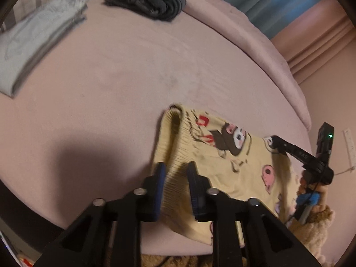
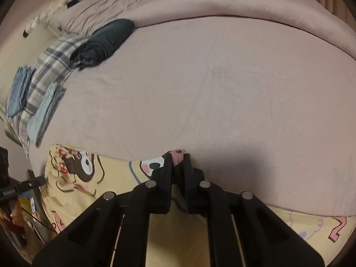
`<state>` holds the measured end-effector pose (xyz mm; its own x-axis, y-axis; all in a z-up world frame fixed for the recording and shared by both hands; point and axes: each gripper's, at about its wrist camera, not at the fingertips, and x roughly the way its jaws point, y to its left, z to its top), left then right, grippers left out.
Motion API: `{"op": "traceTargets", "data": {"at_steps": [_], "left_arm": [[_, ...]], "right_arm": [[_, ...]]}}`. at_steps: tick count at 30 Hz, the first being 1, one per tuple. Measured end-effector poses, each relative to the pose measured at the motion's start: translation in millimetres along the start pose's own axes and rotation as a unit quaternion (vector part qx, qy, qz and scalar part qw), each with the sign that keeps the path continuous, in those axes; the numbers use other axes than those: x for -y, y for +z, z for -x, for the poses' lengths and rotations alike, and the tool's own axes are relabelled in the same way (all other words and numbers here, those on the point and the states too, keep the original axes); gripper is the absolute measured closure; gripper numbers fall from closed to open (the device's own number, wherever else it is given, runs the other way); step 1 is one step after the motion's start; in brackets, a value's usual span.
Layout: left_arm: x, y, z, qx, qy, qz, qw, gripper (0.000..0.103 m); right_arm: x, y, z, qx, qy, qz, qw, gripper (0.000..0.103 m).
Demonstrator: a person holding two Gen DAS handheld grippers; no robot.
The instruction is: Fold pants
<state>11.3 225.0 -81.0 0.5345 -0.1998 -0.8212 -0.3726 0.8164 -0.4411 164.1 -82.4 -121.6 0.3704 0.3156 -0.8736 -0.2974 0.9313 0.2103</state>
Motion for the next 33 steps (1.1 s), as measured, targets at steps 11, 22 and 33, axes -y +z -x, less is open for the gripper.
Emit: {"op": "traceTargets", "data": {"at_steps": [11, 22, 33], "left_arm": [[2, 10, 21, 0.023, 0.04, 0.01, 0.9989, 0.096], [62, 37, -90, -0.027, 0.04, -0.026, 0.9985, 0.097], [22, 35, -50, 0.026, 0.034, 0.0, 0.9991, 0.097]], "right_arm": [[8, 4, -8, -0.014, -0.033, -0.005, 0.999, 0.071], [-23, -11, -9, -0.027, 0.0, 0.029, 0.999, 0.07], [-7, -7, -14, 0.0, -0.067, 0.002, 0.998, 0.103]]}}
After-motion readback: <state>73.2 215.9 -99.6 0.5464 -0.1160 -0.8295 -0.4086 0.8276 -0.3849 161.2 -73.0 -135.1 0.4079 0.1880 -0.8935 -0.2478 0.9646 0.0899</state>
